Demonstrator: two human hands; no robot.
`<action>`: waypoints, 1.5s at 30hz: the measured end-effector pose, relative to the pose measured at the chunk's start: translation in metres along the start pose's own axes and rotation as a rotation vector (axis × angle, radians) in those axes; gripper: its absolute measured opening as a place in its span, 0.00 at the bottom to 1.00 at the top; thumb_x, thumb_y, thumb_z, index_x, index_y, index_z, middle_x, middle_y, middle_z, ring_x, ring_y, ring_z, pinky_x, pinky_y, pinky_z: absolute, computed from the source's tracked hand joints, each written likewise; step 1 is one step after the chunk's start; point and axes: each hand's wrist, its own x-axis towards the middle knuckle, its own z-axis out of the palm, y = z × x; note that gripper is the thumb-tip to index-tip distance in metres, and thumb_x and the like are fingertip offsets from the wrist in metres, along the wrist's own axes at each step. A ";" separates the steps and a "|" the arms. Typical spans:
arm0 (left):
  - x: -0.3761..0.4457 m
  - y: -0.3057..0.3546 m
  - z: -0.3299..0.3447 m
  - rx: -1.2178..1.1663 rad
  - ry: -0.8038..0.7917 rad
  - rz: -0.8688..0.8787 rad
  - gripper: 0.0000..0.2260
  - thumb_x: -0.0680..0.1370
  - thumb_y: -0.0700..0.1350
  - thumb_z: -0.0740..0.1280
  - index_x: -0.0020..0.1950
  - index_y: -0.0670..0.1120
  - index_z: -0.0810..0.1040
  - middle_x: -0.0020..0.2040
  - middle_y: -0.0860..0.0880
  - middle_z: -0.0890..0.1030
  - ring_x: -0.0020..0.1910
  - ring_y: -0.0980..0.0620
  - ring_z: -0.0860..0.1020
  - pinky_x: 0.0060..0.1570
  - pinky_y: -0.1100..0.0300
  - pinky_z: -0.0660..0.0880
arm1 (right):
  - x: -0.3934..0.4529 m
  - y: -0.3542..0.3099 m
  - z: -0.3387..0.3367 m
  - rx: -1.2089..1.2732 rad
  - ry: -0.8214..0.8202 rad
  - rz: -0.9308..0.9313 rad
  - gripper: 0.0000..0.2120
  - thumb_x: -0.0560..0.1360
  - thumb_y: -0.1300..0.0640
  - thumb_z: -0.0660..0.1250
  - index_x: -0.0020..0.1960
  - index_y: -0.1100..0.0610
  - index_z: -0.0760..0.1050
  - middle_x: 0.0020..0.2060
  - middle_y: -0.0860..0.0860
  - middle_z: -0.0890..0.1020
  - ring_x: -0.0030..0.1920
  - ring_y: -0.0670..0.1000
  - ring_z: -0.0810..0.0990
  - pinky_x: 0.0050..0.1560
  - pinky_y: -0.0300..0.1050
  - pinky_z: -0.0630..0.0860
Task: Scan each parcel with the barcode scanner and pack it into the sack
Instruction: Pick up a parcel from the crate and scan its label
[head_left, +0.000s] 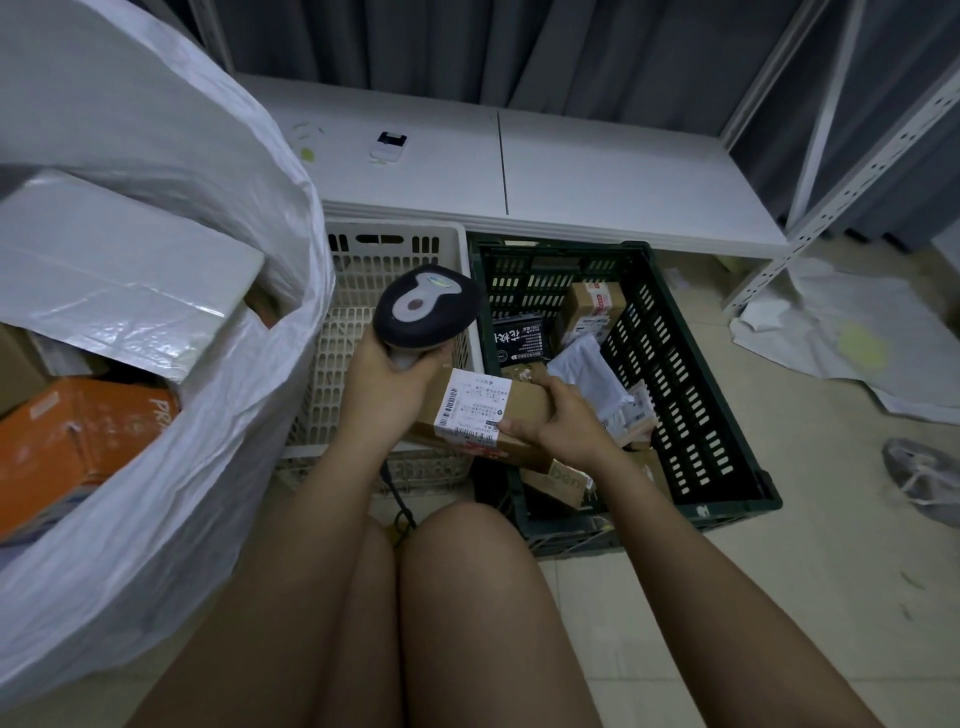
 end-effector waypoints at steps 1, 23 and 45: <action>0.000 0.000 -0.001 0.007 0.001 0.002 0.22 0.73 0.40 0.73 0.66 0.46 0.73 0.57 0.55 0.77 0.55 0.60 0.74 0.44 0.78 0.68 | 0.003 0.000 0.000 0.010 -0.002 0.009 0.36 0.66 0.40 0.77 0.66 0.52 0.66 0.64 0.51 0.71 0.62 0.55 0.73 0.60 0.54 0.74; 0.005 -0.007 -0.005 -0.005 -0.031 0.039 0.24 0.73 0.40 0.73 0.68 0.45 0.73 0.61 0.53 0.79 0.59 0.59 0.76 0.53 0.73 0.72 | 0.035 -0.012 -0.021 0.062 -0.265 0.146 0.13 0.78 0.44 0.64 0.51 0.55 0.71 0.61 0.53 0.74 0.56 0.54 0.77 0.57 0.50 0.75; 0.008 -0.008 -0.001 -0.004 -0.030 0.055 0.24 0.73 0.40 0.74 0.68 0.47 0.73 0.58 0.55 0.78 0.57 0.61 0.75 0.49 0.77 0.70 | 0.017 0.000 -0.020 0.676 -0.127 0.154 0.39 0.76 0.57 0.69 0.76 0.36 0.52 0.63 0.52 0.76 0.57 0.56 0.80 0.51 0.58 0.80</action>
